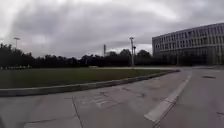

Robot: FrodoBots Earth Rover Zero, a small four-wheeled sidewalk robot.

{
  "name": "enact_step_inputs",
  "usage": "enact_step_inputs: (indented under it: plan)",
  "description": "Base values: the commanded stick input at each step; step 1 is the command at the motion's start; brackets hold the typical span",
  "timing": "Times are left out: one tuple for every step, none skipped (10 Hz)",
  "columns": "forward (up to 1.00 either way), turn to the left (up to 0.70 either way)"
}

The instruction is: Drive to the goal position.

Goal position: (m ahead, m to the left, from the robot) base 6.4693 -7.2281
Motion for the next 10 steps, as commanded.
enact_step_inputs:
  plan:
    - [0.7,-0.07]
    - [0.7,-0.18]
    - [0.7,-0.24]
    - [0.7,-0.25]
    - [0.7,-0.15]
    - [0.7,-0.04]
    - [0.7,-0.04]
    - [0.7,-0.04]
    - [0.7,-0.04]
    - [0.7,-0.04]
